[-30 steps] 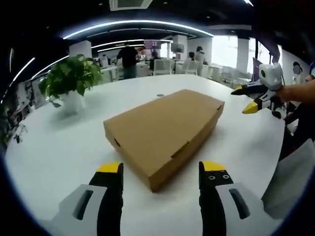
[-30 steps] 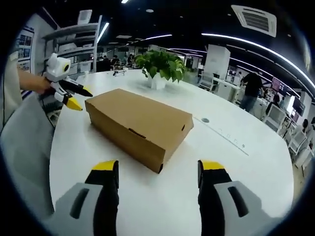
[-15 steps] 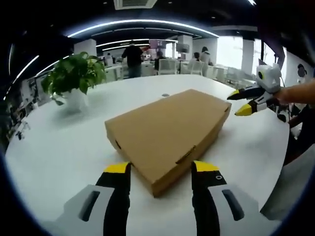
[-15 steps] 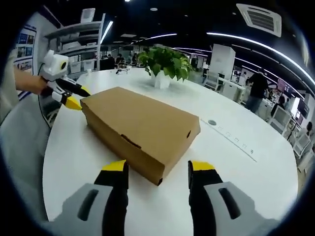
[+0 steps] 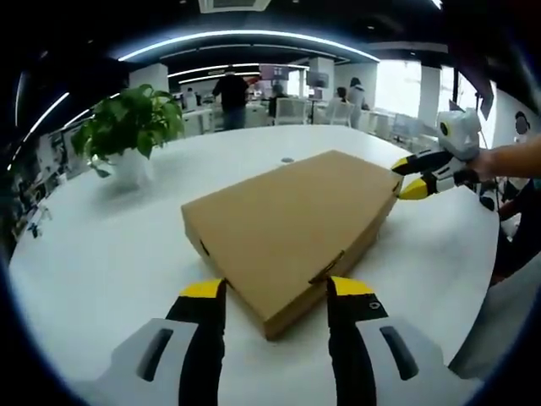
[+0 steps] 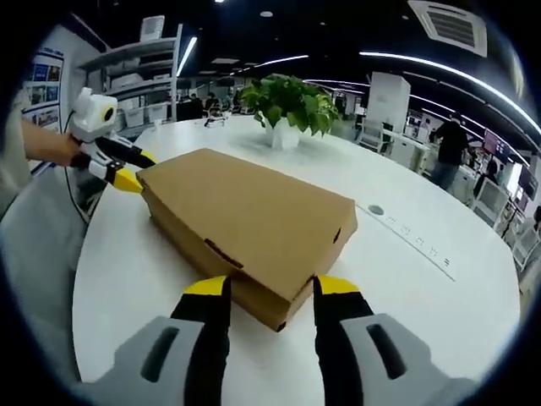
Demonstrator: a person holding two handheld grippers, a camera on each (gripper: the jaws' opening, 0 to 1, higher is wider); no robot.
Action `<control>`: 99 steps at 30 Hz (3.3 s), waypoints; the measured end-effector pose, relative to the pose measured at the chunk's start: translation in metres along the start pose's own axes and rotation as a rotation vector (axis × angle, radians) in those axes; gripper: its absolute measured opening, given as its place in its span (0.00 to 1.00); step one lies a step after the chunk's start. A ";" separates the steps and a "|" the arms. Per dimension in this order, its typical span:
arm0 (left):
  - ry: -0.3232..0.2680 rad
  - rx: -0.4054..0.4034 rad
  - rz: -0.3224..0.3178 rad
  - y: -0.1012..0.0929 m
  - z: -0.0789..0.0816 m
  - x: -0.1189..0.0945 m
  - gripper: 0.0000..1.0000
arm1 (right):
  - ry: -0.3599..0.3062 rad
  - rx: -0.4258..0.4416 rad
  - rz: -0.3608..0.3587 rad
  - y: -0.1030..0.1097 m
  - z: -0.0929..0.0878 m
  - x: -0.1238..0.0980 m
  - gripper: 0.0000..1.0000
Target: Operate the shoe box by opening the lid, removing the specified soft item, and placing it in the target area until the item is outside and the box remains undamaged.
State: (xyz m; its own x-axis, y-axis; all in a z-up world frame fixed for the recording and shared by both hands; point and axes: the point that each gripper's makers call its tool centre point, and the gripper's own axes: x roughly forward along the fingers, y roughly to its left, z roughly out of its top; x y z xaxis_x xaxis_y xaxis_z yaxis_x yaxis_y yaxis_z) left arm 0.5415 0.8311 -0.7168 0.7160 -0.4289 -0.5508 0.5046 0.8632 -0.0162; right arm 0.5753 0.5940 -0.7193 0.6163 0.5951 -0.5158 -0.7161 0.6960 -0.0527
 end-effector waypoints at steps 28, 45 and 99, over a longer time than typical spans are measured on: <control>0.083 0.096 -0.103 0.020 -0.004 -0.006 0.44 | 0.015 0.079 -0.017 0.030 0.001 -0.006 0.35; 0.105 0.121 -0.168 0.042 -0.012 -0.017 0.43 | 0.016 0.098 -0.027 0.065 0.004 -0.006 0.35; 0.169 0.145 -0.168 0.093 -0.046 -0.079 0.39 | -0.029 0.118 0.038 0.168 0.018 0.004 0.29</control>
State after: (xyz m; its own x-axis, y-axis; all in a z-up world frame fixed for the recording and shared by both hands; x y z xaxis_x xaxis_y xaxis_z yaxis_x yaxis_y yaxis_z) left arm 0.5092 0.9577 -0.7134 0.5319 -0.5019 -0.6820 0.6820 0.7313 -0.0063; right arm 0.4637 0.7207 -0.7152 0.5999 0.6324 -0.4901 -0.6966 0.7142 0.0687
